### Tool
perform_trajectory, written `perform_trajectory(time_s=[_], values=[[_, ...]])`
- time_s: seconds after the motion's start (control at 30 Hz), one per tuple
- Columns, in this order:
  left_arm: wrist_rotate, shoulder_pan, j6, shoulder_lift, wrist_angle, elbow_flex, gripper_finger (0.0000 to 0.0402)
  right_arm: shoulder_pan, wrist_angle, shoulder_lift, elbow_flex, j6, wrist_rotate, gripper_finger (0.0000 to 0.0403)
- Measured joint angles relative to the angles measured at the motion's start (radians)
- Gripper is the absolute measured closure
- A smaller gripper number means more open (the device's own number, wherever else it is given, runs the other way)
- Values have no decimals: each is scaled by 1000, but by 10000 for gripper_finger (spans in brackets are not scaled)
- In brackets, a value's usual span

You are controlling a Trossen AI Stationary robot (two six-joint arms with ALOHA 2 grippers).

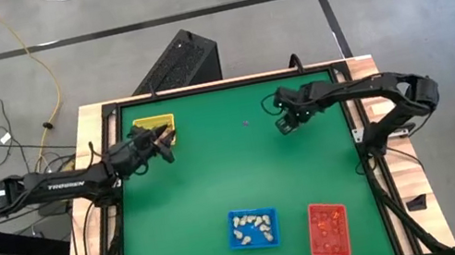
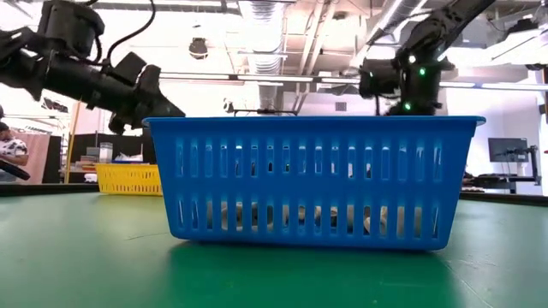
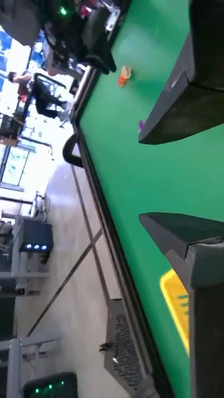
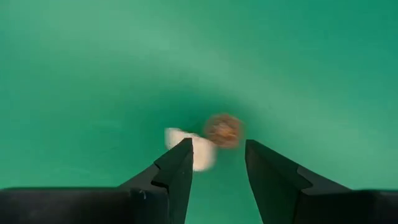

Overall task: Sort Halloween decoration
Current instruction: Put the orange pumpkin toy into the orange basket

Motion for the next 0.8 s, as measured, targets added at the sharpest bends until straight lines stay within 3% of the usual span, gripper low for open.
perform_trajectory(time_s=[0.17, 0.4, 0.8], values=[[-12, 16, 3, -4, 53, -33, 223, -68, 18, 10, -34, 94, -14, 226], [59, 25, 11, -11, 100, -31, 223, -60, 63, 12, -38, 169, -4, 226], [99, 25, 2, -11, 97, -31, 223, -34, 90, 177, -32, 192, 31, 226]])
